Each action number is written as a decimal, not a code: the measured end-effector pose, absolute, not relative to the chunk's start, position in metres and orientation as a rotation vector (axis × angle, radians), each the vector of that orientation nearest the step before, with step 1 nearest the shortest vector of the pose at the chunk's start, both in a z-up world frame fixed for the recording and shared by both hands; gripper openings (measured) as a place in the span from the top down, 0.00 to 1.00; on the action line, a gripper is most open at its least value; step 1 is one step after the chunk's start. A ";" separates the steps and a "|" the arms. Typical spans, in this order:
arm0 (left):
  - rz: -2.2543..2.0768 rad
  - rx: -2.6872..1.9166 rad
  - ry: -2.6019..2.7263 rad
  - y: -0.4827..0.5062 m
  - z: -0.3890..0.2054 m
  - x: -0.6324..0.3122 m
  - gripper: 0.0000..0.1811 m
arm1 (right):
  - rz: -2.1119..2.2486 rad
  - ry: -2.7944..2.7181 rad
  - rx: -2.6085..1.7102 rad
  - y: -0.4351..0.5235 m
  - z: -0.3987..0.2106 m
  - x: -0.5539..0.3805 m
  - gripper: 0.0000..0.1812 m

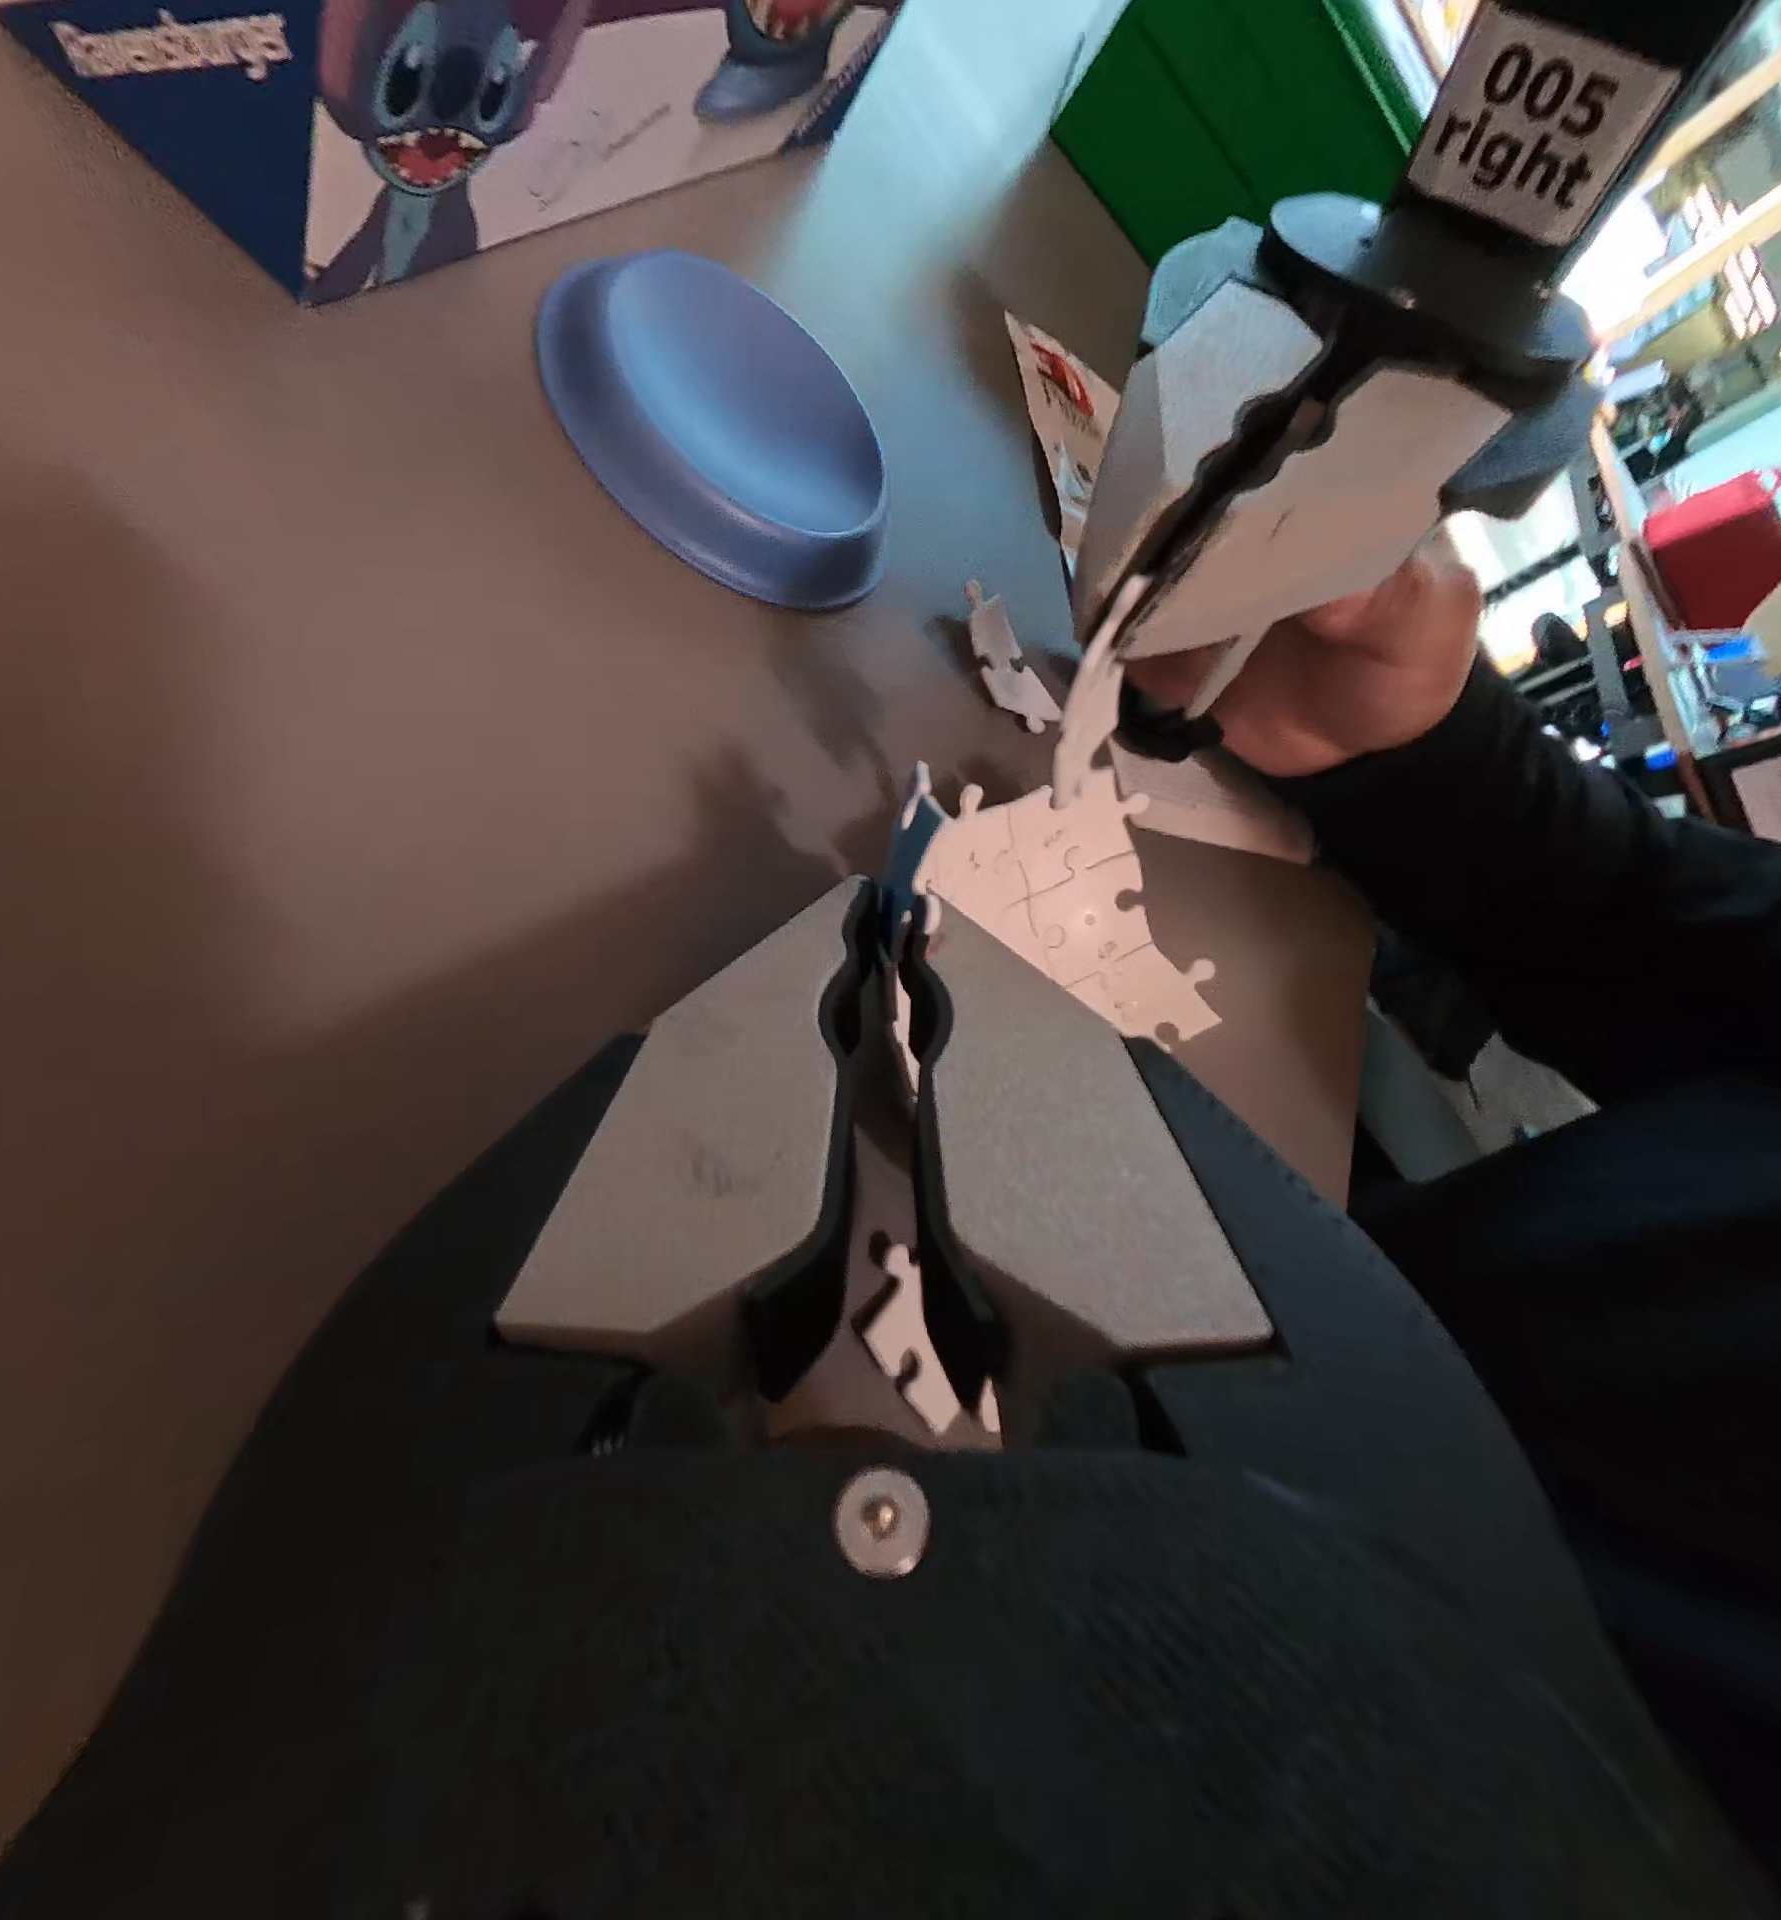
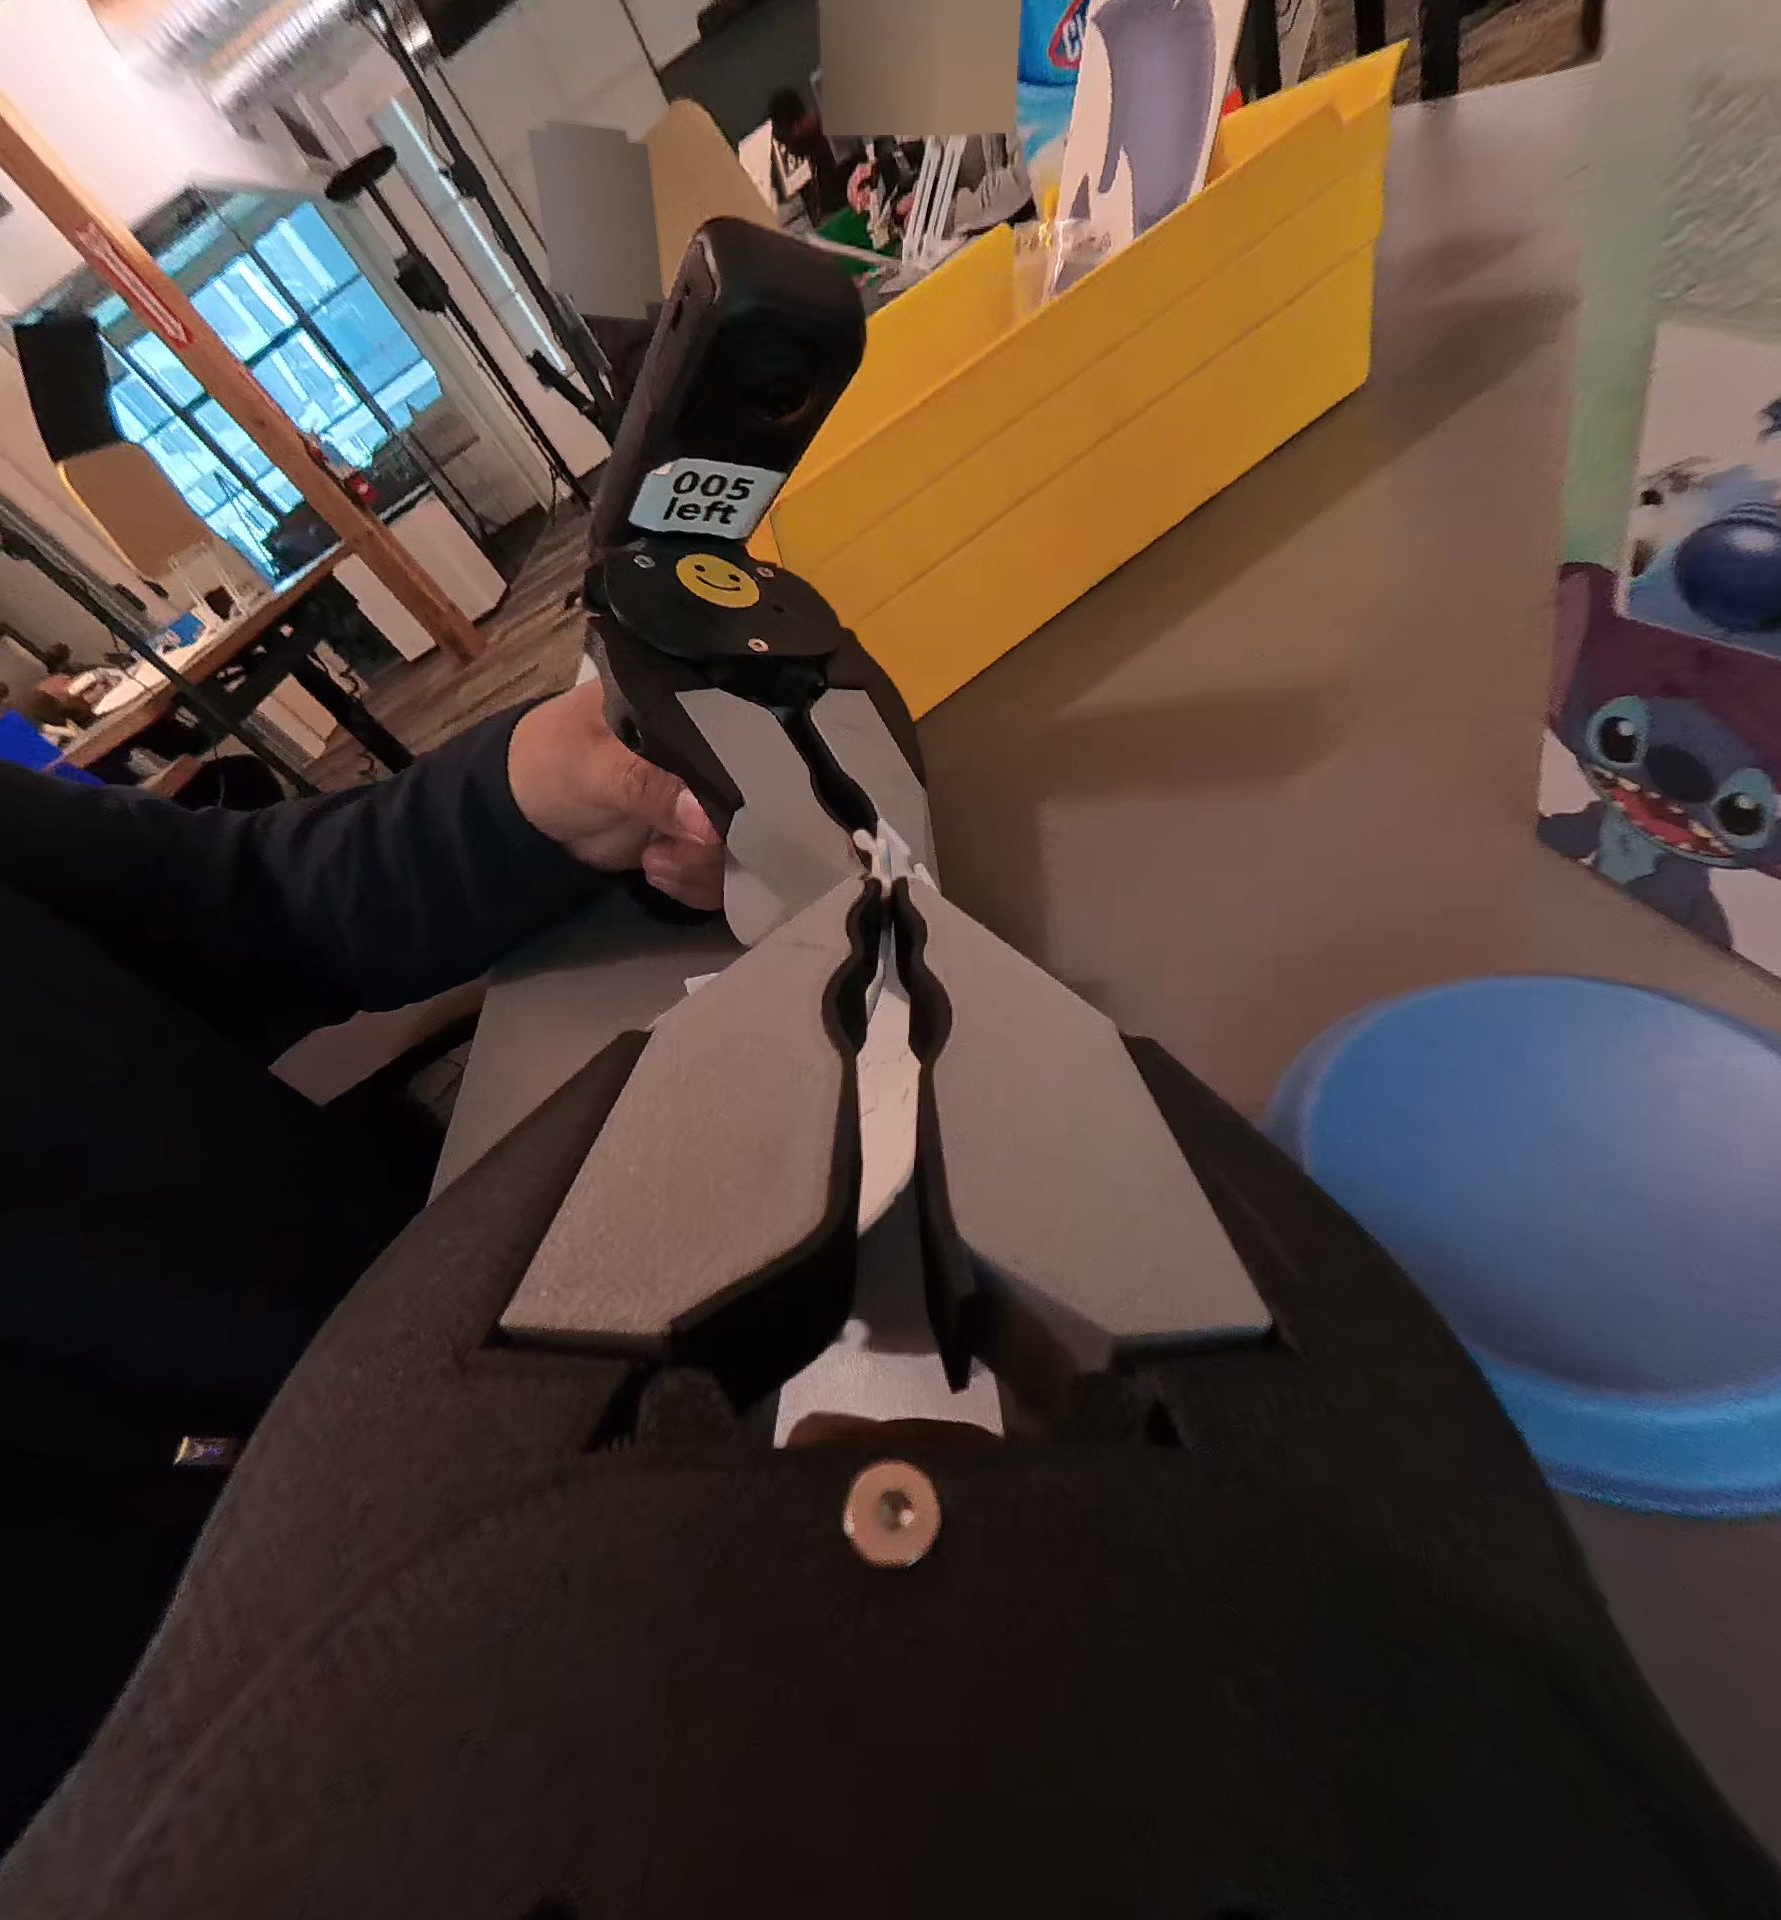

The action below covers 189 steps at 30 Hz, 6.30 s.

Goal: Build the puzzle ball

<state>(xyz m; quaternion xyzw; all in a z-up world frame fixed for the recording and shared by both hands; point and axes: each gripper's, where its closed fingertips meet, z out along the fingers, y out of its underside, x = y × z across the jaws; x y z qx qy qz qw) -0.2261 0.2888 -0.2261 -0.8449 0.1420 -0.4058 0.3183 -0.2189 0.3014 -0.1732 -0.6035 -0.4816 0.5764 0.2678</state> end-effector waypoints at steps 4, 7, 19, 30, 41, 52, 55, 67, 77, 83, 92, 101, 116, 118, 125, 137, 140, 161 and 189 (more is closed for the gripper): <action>-1.037 -2.212 0.363 0.285 -0.225 -0.231 1.00 | 1.531 -1.358 -1.612 0.288 -0.175 -0.236 1.00; -1.057 -2.209 0.390 0.280 -0.224 -0.230 0.99 | 1.480 -1.407 -1.603 0.284 -0.179 -0.240 1.00; -0.911 -2.326 0.498 0.268 -0.239 -0.234 0.91 | 1.460 -1.350 -1.584 0.299 -0.171 -0.225 1.00; -0.993 -2.200 0.478 0.268 -0.225 -0.229 1.00 | 1.512 -1.379 -1.550 0.287 -0.170 -0.231 1.00; -1.133 -2.125 0.445 0.267 -0.213 -0.227 1.00 | 1.618 -1.372 -1.415 0.280 -0.156 -0.233 1.00; -1.087 -2.117 0.446 0.270 -0.211 -0.229 1.00 | 1.287 -1.575 -1.389 0.278 -0.156 -0.239 1.00; -1.068 -2.116 0.452 0.271 -0.211 -0.229 1.00 | 1.263 -1.629 -1.405 0.274 -0.161 -0.240 1.00; -1.061 -2.089 0.461 0.272 -0.208 -0.230 1.00 | 1.230 -1.722 -1.343 0.280 -0.158 -0.244 1.00; -1.159 -2.034 0.457 0.269 -0.200 -0.228 1.00 | 1.386 -1.692 -1.251 0.283 -0.151 -0.243 1.00; -1.154 -2.000 0.444 0.271 -0.195 -0.228 1.00 | 1.440 -1.685 -1.230 0.278 -0.152 -0.245 1.00; -1.150 -1.991 0.407 0.274 -0.194 -0.230 1.00 | 1.383 -1.646 -1.209 0.281 -0.159 -0.253 1.00; -1.184 -2.007 0.333 0.277 -0.196 -0.233 0.99 | 1.254 -1.603 -1.105 0.283 -0.154 -0.253 1.00; -1.130 -2.097 0.247 0.283 -0.210 -0.239 0.99 | 1.239 -1.576 -1.080 0.284 -0.155 -0.249 1.00; -1.104 -2.127 0.242 0.283 -0.214 -0.241 0.99 | 1.251 -1.562 -1.069 0.284 -0.151 -0.248 1.00; -1.027 -2.196 0.227 0.285 -0.225 -0.247 1.00 | 1.259 -1.551 -1.093 0.288 -0.149 -0.246 1.00; -0.971 -2.205 0.210 0.283 -0.226 -0.251 0.90 | 1.275 -1.570 -1.235 0.293 -0.162 -0.243 1.00; -0.913 -2.188 0.179 0.283 -0.224 -0.258 0.85 | 1.302 -1.557 -1.239 0.293 -0.160 -0.242 1.00; -0.855 -2.017 0.366 0.278 -0.167 -0.234 0.85 | 1.476 -1.493 -1.187 0.278 -0.147 -0.246 1.00; -0.624 -2.114 0.763 0.281 -0.173 -0.227 1.00 | 1.345 -1.662 -1.245 0.279 -0.158 -0.233 0.95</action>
